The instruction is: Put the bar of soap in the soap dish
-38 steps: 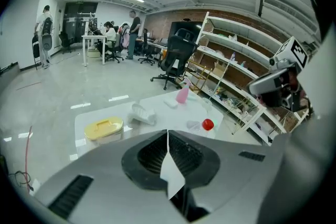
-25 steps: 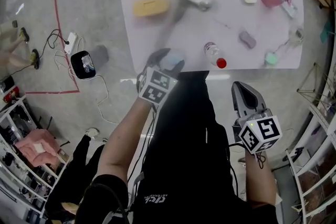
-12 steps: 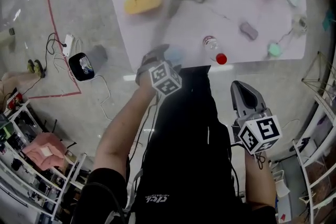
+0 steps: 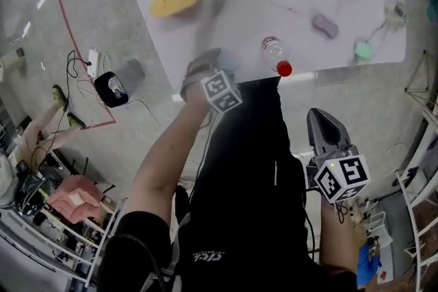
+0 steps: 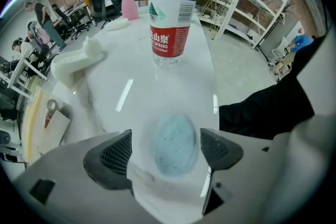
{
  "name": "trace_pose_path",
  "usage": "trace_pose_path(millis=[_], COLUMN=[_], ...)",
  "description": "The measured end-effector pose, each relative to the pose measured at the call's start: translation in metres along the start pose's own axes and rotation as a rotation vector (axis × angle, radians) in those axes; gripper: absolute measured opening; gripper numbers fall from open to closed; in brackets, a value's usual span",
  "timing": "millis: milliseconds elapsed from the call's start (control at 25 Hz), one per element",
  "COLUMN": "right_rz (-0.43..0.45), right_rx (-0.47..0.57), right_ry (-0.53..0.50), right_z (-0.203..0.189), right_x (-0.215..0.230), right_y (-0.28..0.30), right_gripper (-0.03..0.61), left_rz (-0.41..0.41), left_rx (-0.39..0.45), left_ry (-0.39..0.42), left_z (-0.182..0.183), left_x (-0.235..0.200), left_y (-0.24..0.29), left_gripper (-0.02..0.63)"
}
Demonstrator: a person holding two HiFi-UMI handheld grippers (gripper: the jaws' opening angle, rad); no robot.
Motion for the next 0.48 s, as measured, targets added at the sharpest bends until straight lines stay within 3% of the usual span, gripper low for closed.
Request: trace_pose_path(millis=[160, 480], right_rz=[-0.009, -0.03], right_rx=[-0.004, -0.016], right_ry=[0.037, 0.084], right_z=[-0.01, -0.024], right_x=[0.006, 0.019], right_y=[-0.005, -0.013], right_gripper=[0.014, 0.014], left_rz=[-0.029, -0.053], left_rx=[-0.042, -0.078], left_ry=[0.055, 0.011], left_z=[0.0, 0.0], left_x=[0.008, 0.007], left_y=[0.007, 0.014], left_gripper=[0.4, 0.399])
Point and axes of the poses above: the fingertips, and each gripper's own axes: y forward along the fingers, x to its right, z out of its top, the point moved 4 cm from there along -y, backward along the fingers, and after that the axes turned 1 degree about x, right-handed, at the moved point
